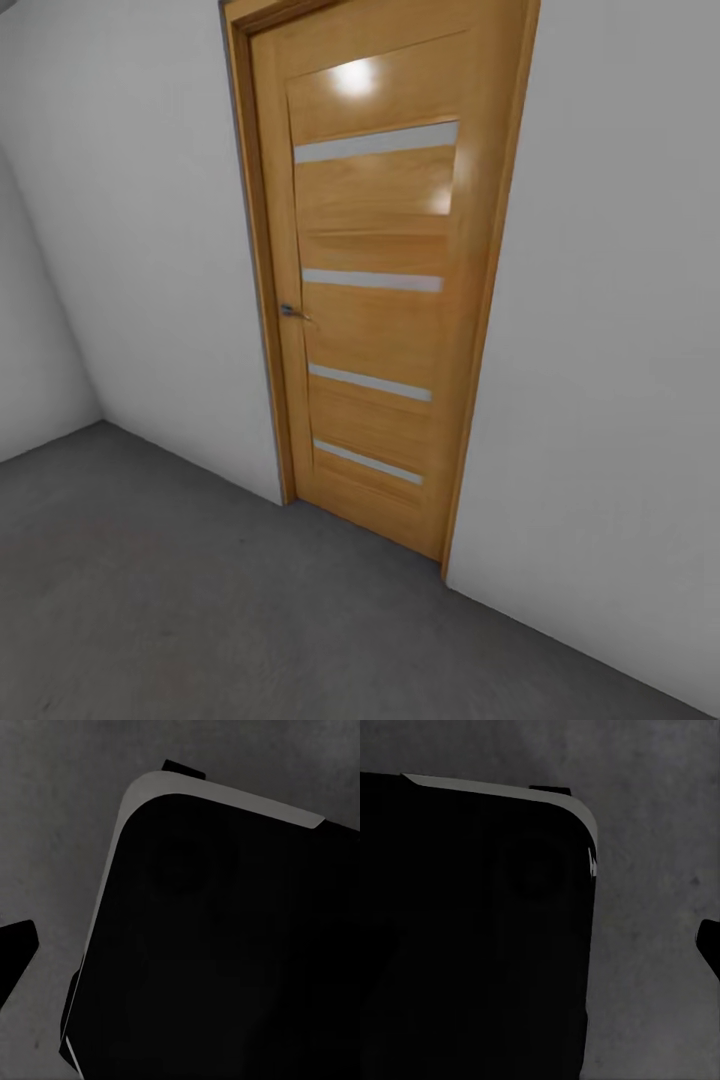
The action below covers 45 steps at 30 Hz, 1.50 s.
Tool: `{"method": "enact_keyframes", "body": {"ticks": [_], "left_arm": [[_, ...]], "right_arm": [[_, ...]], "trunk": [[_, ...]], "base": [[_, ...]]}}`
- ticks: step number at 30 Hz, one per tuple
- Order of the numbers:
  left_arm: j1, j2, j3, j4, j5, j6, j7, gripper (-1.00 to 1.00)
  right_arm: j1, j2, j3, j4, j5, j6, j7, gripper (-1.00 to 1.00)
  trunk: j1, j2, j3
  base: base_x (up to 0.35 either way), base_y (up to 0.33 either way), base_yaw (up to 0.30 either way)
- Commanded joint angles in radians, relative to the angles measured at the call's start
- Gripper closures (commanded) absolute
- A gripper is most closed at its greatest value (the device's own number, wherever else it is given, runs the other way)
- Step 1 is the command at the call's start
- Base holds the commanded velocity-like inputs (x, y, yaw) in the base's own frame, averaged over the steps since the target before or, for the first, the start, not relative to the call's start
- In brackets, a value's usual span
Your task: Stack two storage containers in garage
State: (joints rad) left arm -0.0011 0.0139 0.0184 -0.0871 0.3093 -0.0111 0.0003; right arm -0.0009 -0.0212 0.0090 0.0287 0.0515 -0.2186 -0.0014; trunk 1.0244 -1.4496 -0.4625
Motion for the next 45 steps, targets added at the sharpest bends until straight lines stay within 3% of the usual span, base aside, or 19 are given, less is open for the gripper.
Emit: {"method": "enact_keyframes", "body": {"ticks": [1,16,45], "left_arm": [[0.0,0.0,0.001,0.0,0.004,-0.001,0.0,-1.0],[0.0,0.0,0.002,0.001,0.005,-0.001,0.0,-1.0],[0.0,0.0,0.002,0.001,0.005,-0.001,0.0,-1.0]], "right_arm": [[-0.001,0.0,0.0,0.002,0.005,-0.005,0.0,-1.0],[-0.001,0.003,0.0,0.002,0.007,-0.005,0.0,-1.0],[-0.001,0.003,0.0,0.002,0.007,-0.005,0.0,-1.0]], "trunk": [[0.001,0.0,-0.001],[0.001,0.0,-0.001],[0.001,0.0,-0.001]], "base": [[0.291,0.194,0.0],[0.28,0.214,-0.03],[0.214,0.291,-0.275]]}}
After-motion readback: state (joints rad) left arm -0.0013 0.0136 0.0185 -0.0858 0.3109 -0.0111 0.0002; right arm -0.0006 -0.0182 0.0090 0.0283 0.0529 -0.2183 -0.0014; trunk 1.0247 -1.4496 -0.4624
